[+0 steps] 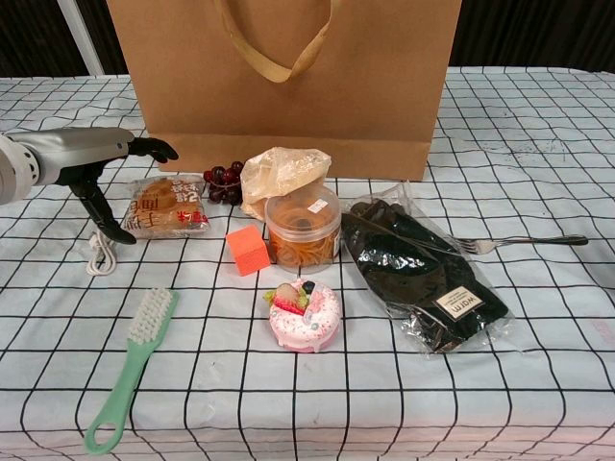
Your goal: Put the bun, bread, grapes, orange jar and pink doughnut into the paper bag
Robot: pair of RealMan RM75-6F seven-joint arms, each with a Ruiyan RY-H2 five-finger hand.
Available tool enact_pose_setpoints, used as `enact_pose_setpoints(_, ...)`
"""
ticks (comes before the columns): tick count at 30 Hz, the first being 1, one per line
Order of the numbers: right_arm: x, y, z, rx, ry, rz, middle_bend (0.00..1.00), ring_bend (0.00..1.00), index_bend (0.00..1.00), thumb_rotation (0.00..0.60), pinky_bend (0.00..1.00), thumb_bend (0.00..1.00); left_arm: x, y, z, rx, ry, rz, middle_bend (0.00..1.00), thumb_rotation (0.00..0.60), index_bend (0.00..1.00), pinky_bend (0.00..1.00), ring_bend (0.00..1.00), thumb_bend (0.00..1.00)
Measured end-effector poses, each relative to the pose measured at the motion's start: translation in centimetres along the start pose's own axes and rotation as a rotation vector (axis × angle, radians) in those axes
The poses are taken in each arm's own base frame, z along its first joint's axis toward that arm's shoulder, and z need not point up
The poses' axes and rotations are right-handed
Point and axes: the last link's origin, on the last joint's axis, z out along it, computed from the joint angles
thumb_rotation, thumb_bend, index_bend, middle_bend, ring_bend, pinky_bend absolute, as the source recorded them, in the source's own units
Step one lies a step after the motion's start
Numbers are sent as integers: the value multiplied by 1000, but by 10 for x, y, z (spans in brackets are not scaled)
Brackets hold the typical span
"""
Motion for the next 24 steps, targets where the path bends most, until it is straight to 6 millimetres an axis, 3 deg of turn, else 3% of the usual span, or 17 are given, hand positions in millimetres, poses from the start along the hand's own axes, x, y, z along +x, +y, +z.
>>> enact_pose_setpoints(24,-1,2,1,-5,-2,-1,109,188,75,600,249,208,-11,-6,13,19,-24,16,116,600,103,106,31,74)
